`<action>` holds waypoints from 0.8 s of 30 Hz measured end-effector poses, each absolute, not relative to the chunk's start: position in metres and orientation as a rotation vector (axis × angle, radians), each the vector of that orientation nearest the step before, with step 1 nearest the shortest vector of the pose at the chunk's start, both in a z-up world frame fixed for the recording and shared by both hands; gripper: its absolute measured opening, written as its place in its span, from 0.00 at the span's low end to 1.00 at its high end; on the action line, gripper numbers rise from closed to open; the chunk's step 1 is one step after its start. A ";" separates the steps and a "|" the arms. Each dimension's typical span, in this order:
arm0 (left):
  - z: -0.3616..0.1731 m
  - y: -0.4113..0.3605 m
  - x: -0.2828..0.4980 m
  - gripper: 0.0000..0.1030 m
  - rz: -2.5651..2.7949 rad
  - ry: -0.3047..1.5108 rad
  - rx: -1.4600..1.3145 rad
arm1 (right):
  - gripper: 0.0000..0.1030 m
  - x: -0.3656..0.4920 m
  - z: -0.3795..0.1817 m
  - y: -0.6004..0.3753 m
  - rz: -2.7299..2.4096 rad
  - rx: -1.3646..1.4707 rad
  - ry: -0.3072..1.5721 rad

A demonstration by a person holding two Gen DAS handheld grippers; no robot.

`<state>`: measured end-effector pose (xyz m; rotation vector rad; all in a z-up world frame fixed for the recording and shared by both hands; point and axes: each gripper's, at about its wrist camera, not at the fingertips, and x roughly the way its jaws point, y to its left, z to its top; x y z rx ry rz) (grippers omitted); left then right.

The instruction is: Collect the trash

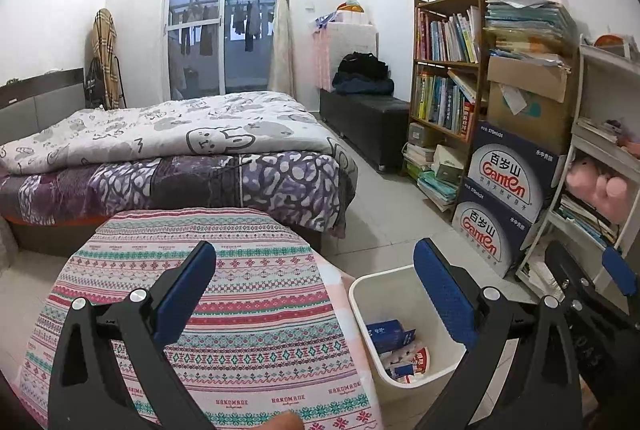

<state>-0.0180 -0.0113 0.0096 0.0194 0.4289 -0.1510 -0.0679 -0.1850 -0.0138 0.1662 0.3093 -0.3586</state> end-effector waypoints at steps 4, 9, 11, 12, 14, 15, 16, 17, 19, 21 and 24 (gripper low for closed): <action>0.008 -0.011 -0.018 0.94 -0.137 0.429 0.029 | 0.93 -0.064 -0.016 -0.185 -0.335 0.187 0.325; 0.006 -0.007 -0.018 0.94 -0.115 0.429 0.031 | 0.93 -0.060 -0.017 -0.179 -0.301 0.186 0.333; 0.007 -0.004 -0.018 0.94 -0.105 0.426 0.030 | 0.93 -0.058 -0.018 -0.176 -0.288 0.188 0.337; 0.007 -0.001 -0.018 0.94 -0.102 0.426 0.031 | 0.93 -0.058 -0.017 -0.176 -0.283 0.189 0.336; 0.007 0.003 -0.018 0.94 -0.093 0.427 0.030 | 0.93 -0.057 -0.017 -0.173 -0.271 0.189 0.335; 0.006 0.004 -0.018 0.94 -0.087 0.427 0.028 | 0.93 -0.055 -0.016 -0.173 -0.265 0.188 0.335; 0.006 0.006 -0.018 0.94 -0.082 0.428 0.026 | 0.93 -0.055 -0.016 -0.171 -0.261 0.188 0.336; 0.006 0.008 -0.017 0.94 -0.078 0.432 0.026 | 0.93 -0.054 -0.016 -0.169 -0.256 0.186 0.337; 0.005 0.011 -0.017 0.94 -0.072 0.435 0.023 | 0.93 -0.052 -0.016 -0.167 -0.251 0.181 0.343; 0.005 0.013 -0.018 0.94 -0.066 0.435 0.024 | 0.93 -0.050 -0.017 -0.165 -0.246 0.179 0.352; 0.004 0.017 -0.019 0.94 -0.060 0.438 0.026 | 0.93 -0.046 -0.018 -0.164 -0.243 0.181 0.367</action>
